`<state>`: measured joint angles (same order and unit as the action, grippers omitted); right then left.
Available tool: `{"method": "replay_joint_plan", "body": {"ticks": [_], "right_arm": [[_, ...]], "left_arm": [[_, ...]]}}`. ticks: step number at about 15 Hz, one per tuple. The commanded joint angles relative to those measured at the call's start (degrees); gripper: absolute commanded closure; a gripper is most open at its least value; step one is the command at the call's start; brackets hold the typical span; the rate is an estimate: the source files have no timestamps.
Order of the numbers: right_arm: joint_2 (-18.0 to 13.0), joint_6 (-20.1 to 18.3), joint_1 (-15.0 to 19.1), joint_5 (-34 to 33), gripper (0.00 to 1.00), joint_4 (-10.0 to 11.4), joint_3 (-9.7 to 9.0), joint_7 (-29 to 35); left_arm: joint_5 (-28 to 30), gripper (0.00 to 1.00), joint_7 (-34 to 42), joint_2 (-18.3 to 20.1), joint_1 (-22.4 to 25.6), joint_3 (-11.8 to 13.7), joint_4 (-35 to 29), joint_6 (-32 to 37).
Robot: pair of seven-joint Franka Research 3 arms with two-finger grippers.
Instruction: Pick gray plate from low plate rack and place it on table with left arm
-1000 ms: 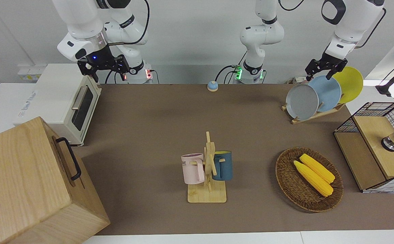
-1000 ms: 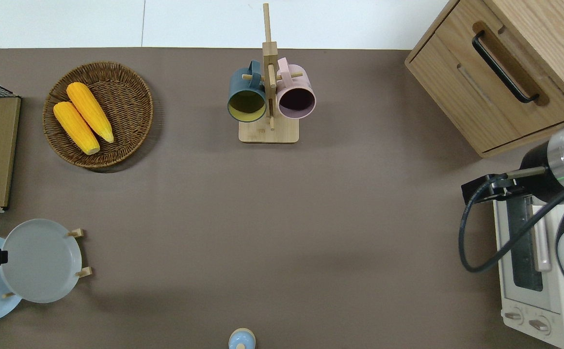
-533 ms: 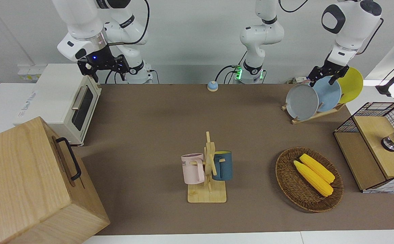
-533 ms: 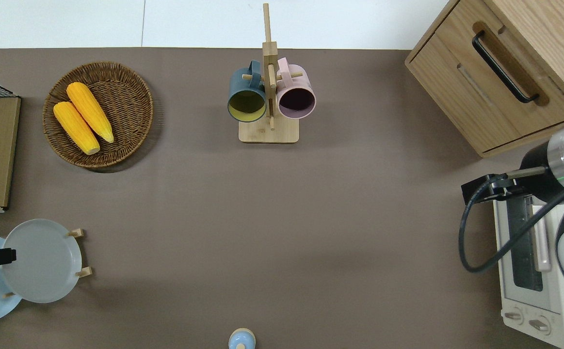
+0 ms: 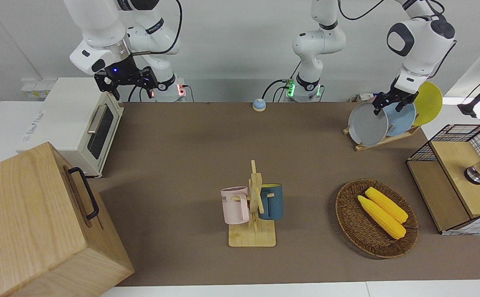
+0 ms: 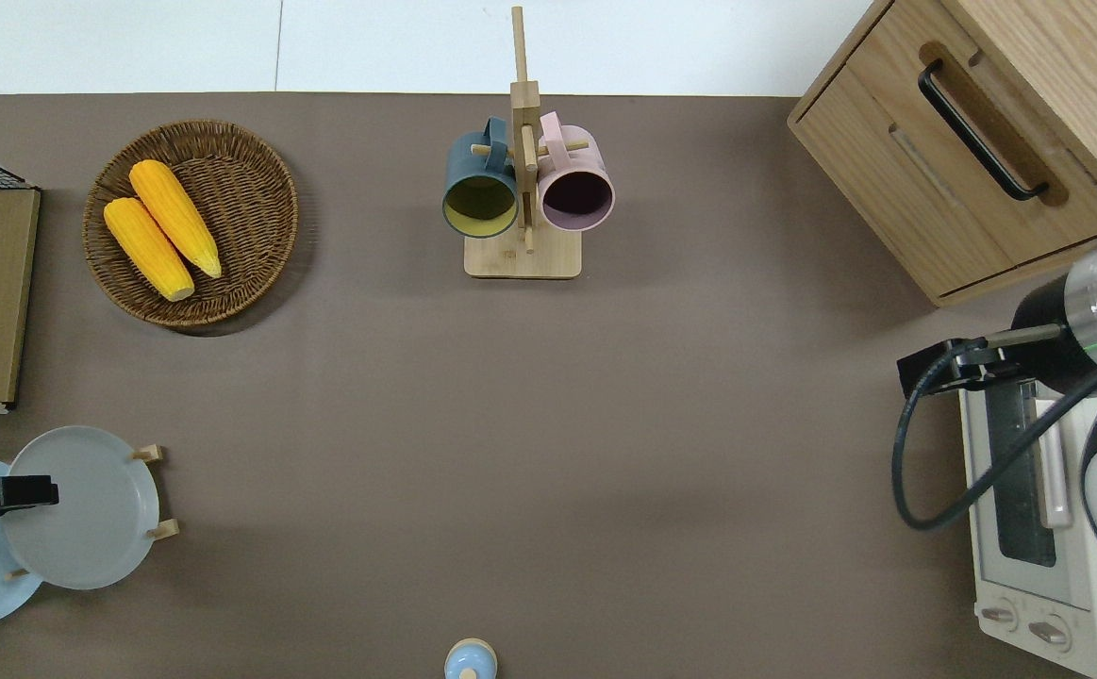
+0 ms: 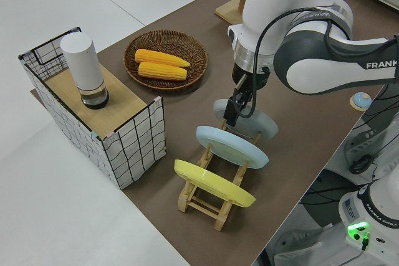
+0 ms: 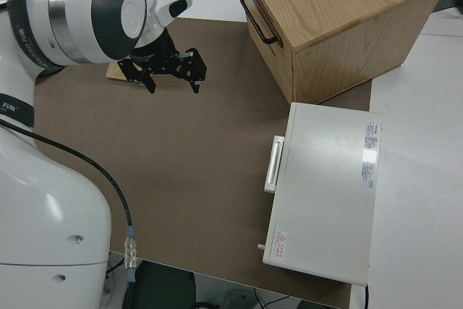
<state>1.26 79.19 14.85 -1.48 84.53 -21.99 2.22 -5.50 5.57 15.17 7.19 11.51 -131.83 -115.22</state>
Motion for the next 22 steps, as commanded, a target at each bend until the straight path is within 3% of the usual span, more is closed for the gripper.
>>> {"method": "replay_joint_plan", "body": {"ticks": [1,4,5,6,7,10,12,19,22], "right_arm": [[-0.12,-0.62,1.32,-0.37,0.017,-0.41,-1.13,0.68],[-0.12,-0.62,1.32,-0.37,0.017,-0.41,-1.21,0.68],[-0.12,-0.62,1.32,-0.37,0.017,-0.41,-1.21,0.68],[-0.12,-0.62,1.32,-0.37,0.017,-0.41,-1.21,0.68],[-0.12,-0.62,1.32,-0.37,0.017,-0.41,-1.21,0.68],[-0.12,-0.62,1.32,-0.37,0.017,-0.41,-1.13,0.68],[-0.12,-0.62,1.32,-0.37,0.017,-0.33,-1.21,0.68],[-0.12,-0.62,1.32,-0.37,0.017,-0.41,-1.21,0.68],[-0.12,-0.62,1.32,-0.37,0.017,-0.41,-1.21,0.68]], "left_arm": [[-4.94,0.01,-2.83,-0.31,-0.15,-0.43,-0.62,-1.33],[-6.54,0.01,-6.1,-0.4,-0.68,-1.05,-0.53,-1.24],[-6.54,0.11,-6.18,-0.57,-0.77,-1.13,-0.53,-1.24],[-6.54,0.35,-6.19,-0.66,-0.86,-1.22,-0.44,-1.33],[-6.54,0.51,-6.27,-0.92,-1.03,-1.22,-0.35,-1.33],[-6.54,0.83,-6.27,-1.37,-1.12,-1.22,0.09,-1.33],[-6.54,0.98,-6.19,-1.45,-1.3,-1.31,0.35,-1.24],[-6.54,1.0,-5.22,-1.37,-1.47,-1.58,2.36,0.77],[-6.54,1.0,-4.26,-1.28,-1.65,-1.75,7.54,7.61]]}}
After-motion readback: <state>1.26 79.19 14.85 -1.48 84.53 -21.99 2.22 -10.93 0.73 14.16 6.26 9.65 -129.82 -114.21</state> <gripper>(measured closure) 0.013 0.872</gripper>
